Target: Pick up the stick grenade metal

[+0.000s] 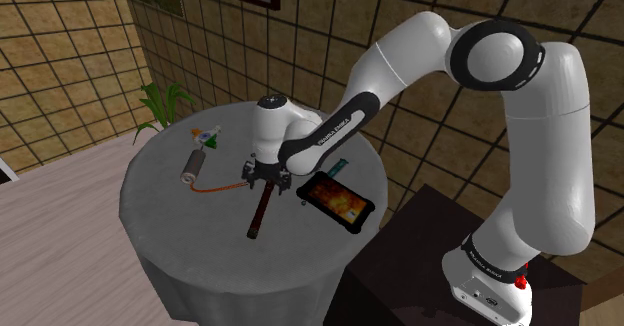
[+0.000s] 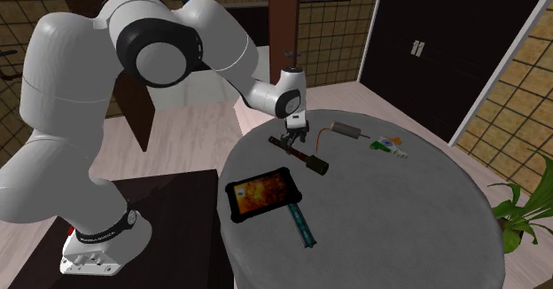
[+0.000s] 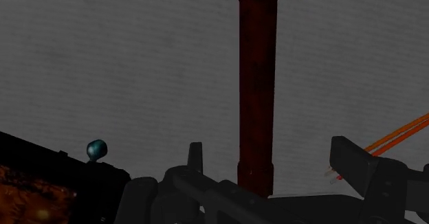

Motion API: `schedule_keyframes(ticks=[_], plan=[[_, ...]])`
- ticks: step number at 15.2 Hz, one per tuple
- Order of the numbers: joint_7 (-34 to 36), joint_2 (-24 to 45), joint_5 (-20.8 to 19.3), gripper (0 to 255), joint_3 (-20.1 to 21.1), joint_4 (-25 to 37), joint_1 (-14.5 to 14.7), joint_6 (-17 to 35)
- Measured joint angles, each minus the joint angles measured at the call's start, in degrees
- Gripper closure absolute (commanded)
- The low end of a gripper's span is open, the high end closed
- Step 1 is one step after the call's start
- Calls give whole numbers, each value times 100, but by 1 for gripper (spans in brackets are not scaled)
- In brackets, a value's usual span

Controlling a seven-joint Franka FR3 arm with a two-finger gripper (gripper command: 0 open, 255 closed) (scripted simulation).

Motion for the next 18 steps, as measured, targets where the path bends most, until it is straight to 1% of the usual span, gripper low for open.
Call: schedule_keyframes(ticks=[5,6,18], plan=[[143,318,-166,0,-157,75,128,237],[149,340,-175,255,-166,85,134,249],[131,291,-152,255,-142,72,117,216]])
